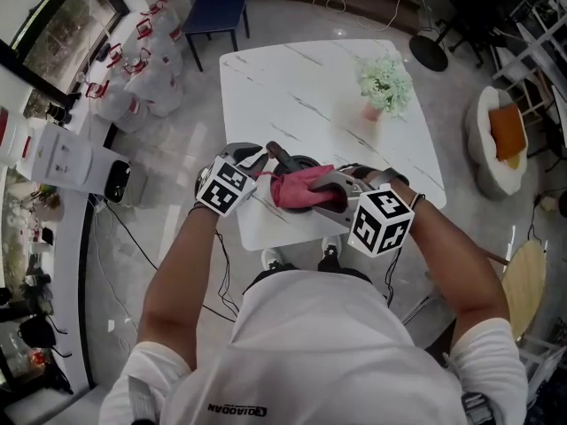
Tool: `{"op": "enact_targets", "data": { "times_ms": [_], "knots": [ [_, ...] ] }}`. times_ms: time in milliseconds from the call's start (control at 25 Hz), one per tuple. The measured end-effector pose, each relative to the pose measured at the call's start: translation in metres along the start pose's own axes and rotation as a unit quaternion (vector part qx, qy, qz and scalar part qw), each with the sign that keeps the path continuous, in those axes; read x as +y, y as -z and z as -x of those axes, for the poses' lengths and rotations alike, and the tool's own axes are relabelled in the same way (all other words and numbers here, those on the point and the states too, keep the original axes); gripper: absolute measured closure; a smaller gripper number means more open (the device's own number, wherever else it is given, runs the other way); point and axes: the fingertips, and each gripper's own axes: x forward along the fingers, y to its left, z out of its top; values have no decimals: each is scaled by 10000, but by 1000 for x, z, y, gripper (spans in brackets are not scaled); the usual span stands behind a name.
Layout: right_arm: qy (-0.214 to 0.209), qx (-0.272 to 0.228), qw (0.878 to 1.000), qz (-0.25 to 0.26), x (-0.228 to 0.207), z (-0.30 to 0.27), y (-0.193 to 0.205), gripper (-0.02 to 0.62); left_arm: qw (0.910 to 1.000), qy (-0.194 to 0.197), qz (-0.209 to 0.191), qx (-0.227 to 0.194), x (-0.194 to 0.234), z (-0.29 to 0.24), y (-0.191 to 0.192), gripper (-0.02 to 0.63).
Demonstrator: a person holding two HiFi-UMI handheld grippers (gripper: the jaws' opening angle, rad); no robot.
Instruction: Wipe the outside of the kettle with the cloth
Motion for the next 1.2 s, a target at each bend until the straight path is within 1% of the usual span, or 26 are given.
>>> {"op": "enact_targets", "data": {
  "times_ms": [80,160,200,240,280,320,360,400,440,480,520,560,600,640,720,800,880,960,1000,1040,1080,1120,1200],
  "knots": [
    [-31,-55,9992,-384,9,7,1,497,9999,40,-162,5,2,2,-6,528],
    [-19,-257,9947,-999,16,18,1,497,9993,83,-360,52,4,0,-8,511],
    [71,-449,9890,-1406,17,24,2,497,9987,125,-475,105,3,0,-7,509],
    [215,-711,9793,-1884,16,31,2,497,9980,189,-588,159,1,-1,-7,508],
    [398,-1025,9643,-2410,13,39,4,497,9970,276,-689,198,-1,-1,-6,499],
    [618,-1353,9441,-2942,8,48,8,497,9960,372,-778,220,-4,-1,-6,461],
    [858,-1665,9200,-3444,1,57,13,497,9949,454,-868,232,-6,-1,-6,440],
    [1085,-1950,8940,-3886,-6,67,19,497,9937,506,-967,250,-7,-2,-6,433],
    [1270,-2201,8690,-4245,-12,77,24,497,9923,537,-1078,283,-8,-4,-6,431],
    [1407,-2406,8478,-4512,-18,85,28,497,9906,564,-1202,330,-8,-6,-6,431],
    [1505,-2556,8314,-4699,-22,92,31,497,9884,599,-1342,385,-8,-9,-5,425],
    [1572,-2656,8199,-4822,-26,98,33,497,9857,641,-1495,442,-8,-12,-6,412],
    [1613,-2722,8125,-4896,-29,104,35,497,9825,689,-1656,494,-8,-15,-7,406],
    [1622,-2776,8077,-4942,-33,108,35,497,9791,745,-1819,532,-8,-18,-9,394],
    [1503,-2925,8000,-5018,-39,115,31,497,9715,886,-2123,580,-11,-24,-15,393],
    [1159,-3167,7873,-5161,-47,116,23,497,9634,1021,-2385,668,-13,-30,-17,393],
    [561,-3439,7689,-5361,-55,111,10,496,9557,1134,-2601,783,-14,-36,-15,399],
    [-159,-3662,7514,-5487,-60,99,-5,495,9496,1224,-2763,831,-17,-38,-13,441],
    [-440,-3702,7464,-5512,-62,92,-10,495,9474,1239,-2833,820,-19,-39,-13,462],
    [-621,-3654,7459,-5534,-64,83,-11,495,9462,1225,-2890,792,-20,-40,-13,460],
    [-710,-3509,7505,-5554,-67,72,-7,495,9458,1186,-2929,752,-21,-40,-14,462],
    [-739,-3287,7597,-5561,-70,61,0,495,9458,1128,-2961,707,-22,-40,-15,462],
    [-735,-2748,7833,-5528,-76,40,17,495,9457,976,-3039,617,-24,-41,-19,460]
  ]
}}
